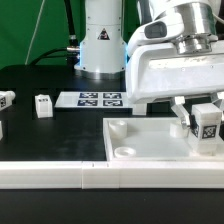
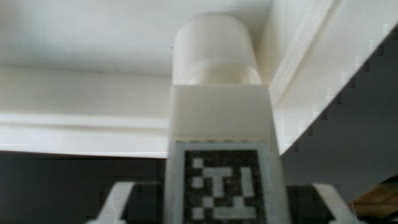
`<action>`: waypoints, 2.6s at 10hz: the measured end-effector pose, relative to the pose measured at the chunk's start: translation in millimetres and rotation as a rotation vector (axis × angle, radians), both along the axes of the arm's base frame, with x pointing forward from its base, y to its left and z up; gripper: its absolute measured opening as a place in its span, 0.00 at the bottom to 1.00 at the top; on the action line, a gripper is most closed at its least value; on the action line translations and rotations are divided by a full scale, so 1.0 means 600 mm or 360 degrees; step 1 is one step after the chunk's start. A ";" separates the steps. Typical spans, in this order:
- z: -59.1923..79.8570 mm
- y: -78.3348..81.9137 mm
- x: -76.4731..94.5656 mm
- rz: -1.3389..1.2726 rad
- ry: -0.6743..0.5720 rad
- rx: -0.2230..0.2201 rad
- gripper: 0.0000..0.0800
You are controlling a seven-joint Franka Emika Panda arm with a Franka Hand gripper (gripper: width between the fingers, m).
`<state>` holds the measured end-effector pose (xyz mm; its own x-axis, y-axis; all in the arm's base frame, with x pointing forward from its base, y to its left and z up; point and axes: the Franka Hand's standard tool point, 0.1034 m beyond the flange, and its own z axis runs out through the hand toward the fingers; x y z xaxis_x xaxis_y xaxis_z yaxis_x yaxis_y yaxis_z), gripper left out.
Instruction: Assemble one leg
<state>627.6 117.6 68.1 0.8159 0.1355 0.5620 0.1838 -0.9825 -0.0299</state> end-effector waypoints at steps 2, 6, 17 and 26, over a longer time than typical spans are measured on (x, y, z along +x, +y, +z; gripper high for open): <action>0.000 0.000 0.000 0.0000 0.0001 0.0000 0.36; 0.000 -0.001 0.000 -0.0001 0.0001 0.0000 0.80; 0.016 -0.003 -0.003 0.0010 0.0164 0.0017 0.81; 0.015 0.002 0.007 0.0133 0.1062 0.0032 0.47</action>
Offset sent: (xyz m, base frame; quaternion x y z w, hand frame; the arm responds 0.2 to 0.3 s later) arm 0.0000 0.0000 0.0000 0.0000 0.0000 0.0000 1.0000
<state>632.0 119.0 77.2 0.9765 0.2082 -0.0560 0.1951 -0.9639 -0.1814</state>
